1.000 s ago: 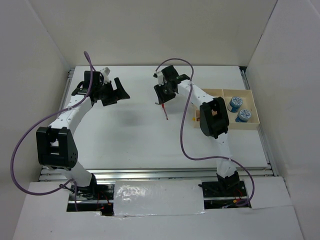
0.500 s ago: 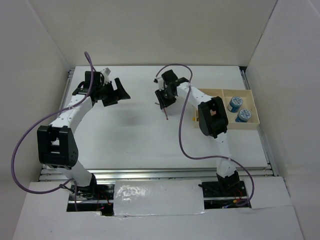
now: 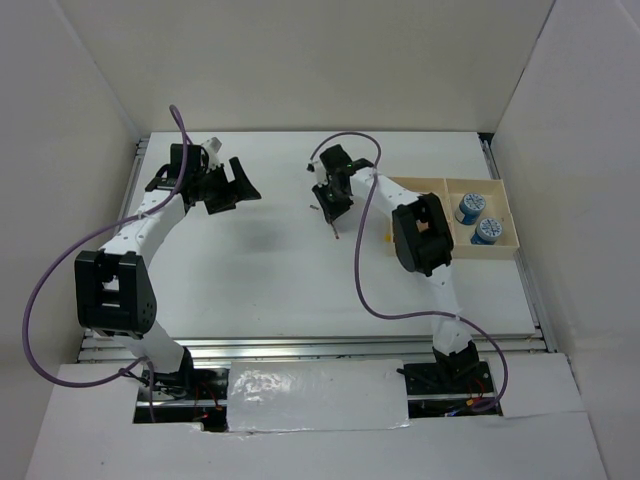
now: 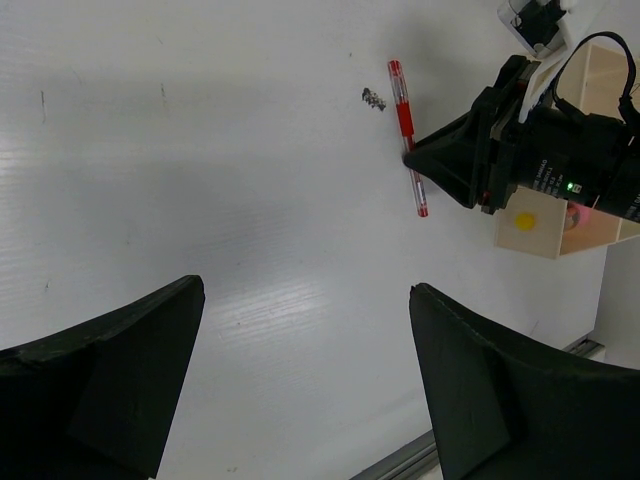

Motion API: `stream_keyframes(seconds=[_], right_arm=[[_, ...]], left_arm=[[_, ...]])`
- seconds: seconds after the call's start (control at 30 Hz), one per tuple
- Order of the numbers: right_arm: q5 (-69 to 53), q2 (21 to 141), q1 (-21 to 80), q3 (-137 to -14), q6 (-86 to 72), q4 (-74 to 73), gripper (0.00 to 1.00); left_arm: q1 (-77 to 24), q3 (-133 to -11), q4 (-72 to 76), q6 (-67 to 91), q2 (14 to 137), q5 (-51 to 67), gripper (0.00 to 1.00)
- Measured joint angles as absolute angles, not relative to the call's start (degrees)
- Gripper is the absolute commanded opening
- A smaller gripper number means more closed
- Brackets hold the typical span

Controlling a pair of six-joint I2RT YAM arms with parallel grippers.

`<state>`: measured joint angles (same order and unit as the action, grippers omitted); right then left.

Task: Sort the stationery into containers
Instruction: Pick up the pen from the center of the board.

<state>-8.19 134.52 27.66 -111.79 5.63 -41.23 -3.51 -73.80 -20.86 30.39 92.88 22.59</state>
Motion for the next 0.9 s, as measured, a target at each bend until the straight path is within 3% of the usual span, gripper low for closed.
stream_keyframes(seconds=[0.17, 0.37, 0.7, 0.9], right_arm=[[-5.04, 135.06, 29.04, -113.06, 6.09, -43.42, 0.25], [-3.49, 135.20, 30.09, -113.58, 7.27, -44.84, 0.00], [-8.12, 130.76, 26.61, -111.00, 14.63, -46.28, 0.00], [-12.38, 115.31, 17.85, -110.98, 25.56, -45.67, 0.00]], left_arm=[[-3.51, -73.80, -20.84, 30.39, 92.88, 22.65, 0.96], [-3.51, -73.76, -20.84, 30.41, 92.88, 22.87, 0.96], [-3.49, -71.13, -18.79, 30.46, 92.84, 24.47, 0.96], [-3.81, -68.77, -15.97, 30.41, 92.03, 27.62, 0.97]])
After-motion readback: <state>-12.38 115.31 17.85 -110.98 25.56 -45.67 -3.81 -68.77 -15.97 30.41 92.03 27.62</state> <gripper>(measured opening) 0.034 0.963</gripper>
